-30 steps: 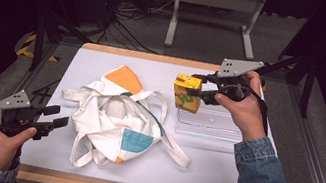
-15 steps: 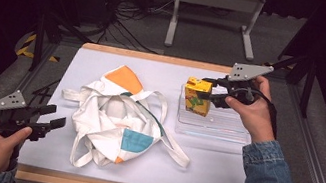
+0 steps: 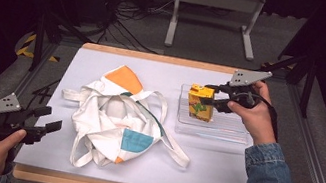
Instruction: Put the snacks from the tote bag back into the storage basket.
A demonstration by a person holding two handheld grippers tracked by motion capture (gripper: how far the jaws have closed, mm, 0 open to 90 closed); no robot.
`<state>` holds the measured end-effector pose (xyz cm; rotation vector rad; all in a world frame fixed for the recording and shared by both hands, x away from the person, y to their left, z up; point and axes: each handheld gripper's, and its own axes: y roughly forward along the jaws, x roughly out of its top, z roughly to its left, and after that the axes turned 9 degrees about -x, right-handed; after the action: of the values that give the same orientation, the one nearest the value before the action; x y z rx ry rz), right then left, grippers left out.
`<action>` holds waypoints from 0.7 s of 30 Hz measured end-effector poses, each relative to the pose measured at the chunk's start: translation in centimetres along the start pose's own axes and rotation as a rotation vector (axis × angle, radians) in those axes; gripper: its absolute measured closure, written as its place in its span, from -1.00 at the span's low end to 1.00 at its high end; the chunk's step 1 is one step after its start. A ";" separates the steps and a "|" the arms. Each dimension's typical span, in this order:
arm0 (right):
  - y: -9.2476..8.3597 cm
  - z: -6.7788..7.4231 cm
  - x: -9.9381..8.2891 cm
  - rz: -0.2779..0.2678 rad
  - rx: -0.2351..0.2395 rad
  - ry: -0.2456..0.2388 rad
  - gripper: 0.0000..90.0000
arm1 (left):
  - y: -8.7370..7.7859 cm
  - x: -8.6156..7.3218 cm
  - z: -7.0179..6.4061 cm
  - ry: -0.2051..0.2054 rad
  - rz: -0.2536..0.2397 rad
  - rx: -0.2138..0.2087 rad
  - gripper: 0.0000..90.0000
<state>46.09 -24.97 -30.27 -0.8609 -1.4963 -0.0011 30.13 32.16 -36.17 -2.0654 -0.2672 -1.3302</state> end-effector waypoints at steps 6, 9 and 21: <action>0.7 0.0 -1.0 0.025 0.006 0.002 0.13 | 0.0 0.0 -0.1 -0.001 0.002 0.003 -0.34; 1.2 -0.1 -1.6 0.049 0.009 0.006 0.13 | 0.0 0.0 -0.1 0.000 0.002 0.007 -0.36; 2.8 0.4 -2.8 0.100 0.046 -0.014 0.13 | 0.2 -0.1 0.0 0.003 0.004 0.003 -0.36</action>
<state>46.74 -24.18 -34.14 -0.8994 -1.4601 0.1127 30.17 32.07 -36.31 -2.0600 -0.2633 -1.3297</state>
